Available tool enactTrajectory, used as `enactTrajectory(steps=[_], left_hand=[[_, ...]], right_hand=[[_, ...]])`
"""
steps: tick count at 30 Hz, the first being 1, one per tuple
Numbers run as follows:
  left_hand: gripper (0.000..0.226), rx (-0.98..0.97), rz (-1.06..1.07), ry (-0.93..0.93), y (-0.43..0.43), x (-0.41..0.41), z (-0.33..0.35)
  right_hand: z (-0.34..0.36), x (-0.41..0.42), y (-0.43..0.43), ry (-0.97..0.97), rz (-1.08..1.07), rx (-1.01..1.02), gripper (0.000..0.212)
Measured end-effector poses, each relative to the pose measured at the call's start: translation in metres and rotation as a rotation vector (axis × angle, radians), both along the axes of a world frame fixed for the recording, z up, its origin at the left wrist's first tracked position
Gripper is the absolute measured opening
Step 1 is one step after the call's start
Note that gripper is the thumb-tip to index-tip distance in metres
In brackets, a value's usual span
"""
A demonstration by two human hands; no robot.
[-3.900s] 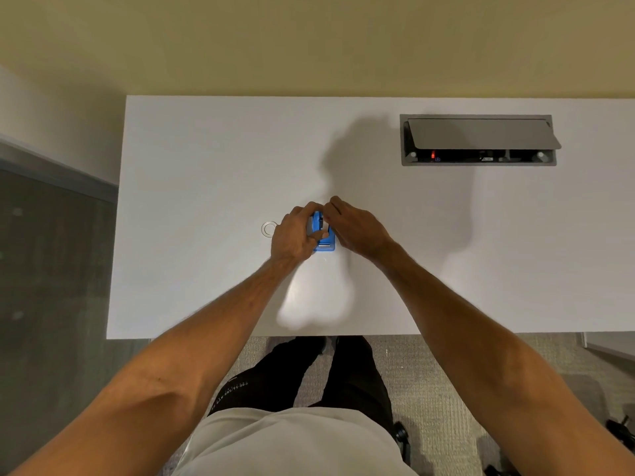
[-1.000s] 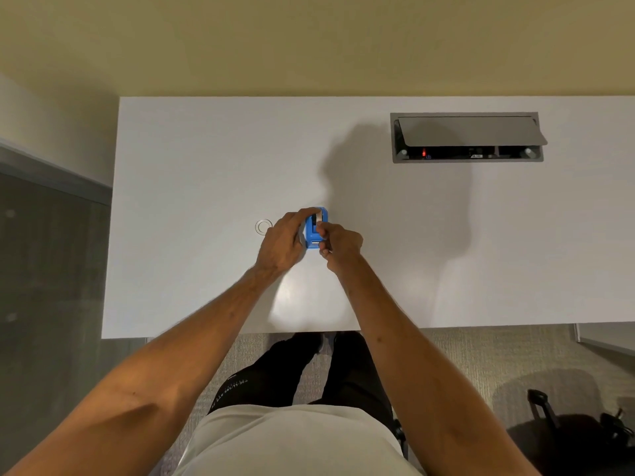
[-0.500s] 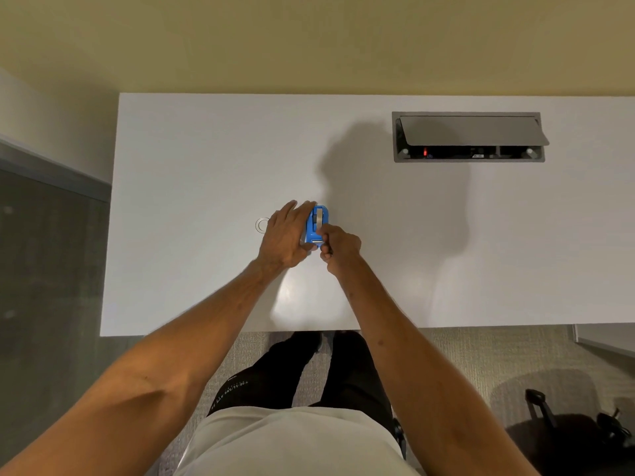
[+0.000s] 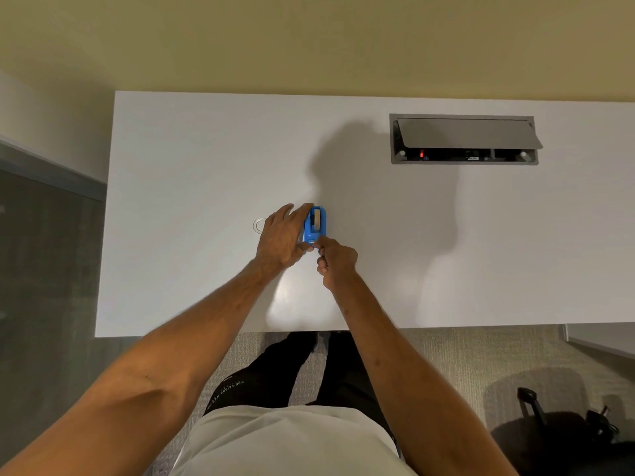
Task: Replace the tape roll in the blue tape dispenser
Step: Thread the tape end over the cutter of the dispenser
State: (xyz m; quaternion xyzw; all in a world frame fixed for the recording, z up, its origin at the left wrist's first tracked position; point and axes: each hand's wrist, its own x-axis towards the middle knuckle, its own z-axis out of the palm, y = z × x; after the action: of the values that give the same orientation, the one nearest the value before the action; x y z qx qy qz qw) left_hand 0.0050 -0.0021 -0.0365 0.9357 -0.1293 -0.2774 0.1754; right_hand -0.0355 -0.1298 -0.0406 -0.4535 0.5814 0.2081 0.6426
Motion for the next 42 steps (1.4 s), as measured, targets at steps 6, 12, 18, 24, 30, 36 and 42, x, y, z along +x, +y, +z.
enactTrajectory(steps=[6, 12, 18, 24, 30, 36, 42], left_hand=[[0.095, 0.005, -0.001, 0.009, 0.001, 0.001, -0.002], [0.093, 0.006, 0.005, -0.004, 0.0, 0.0, -0.002], [0.093, 0.0, 0.009, -0.006, -0.001, 0.0, -0.002], [0.094, 0.012, 0.001, -0.009, 0.0, 0.0, -0.003], [0.094, 0.011, 0.006, -0.017, 0.001, 0.001, -0.005], [0.094, -0.002, 0.015, -0.017, 0.001, 0.0, -0.007], [0.097, -0.002, -0.011, 0.01, 0.004, 0.001, -0.007]], right_hand=[[-0.006, -0.009, 0.004, -0.065, 0.045, -0.07, 0.016], [-0.009, -0.017, 0.007, -0.117, 0.032, -0.092, 0.017], [-0.011, -0.023, 0.009, -0.126, 0.018, -0.126, 0.024], [-0.014, -0.025, 0.01, -0.126, 0.035, -0.138, 0.017], [-0.018, -0.026, 0.012, -0.132, 0.03, -0.167, 0.016], [-0.022, -0.023, 0.012, -0.132, 0.061, -0.199, 0.018], [-0.025, -0.022, 0.013, -0.138, 0.06, -0.209, 0.021]])
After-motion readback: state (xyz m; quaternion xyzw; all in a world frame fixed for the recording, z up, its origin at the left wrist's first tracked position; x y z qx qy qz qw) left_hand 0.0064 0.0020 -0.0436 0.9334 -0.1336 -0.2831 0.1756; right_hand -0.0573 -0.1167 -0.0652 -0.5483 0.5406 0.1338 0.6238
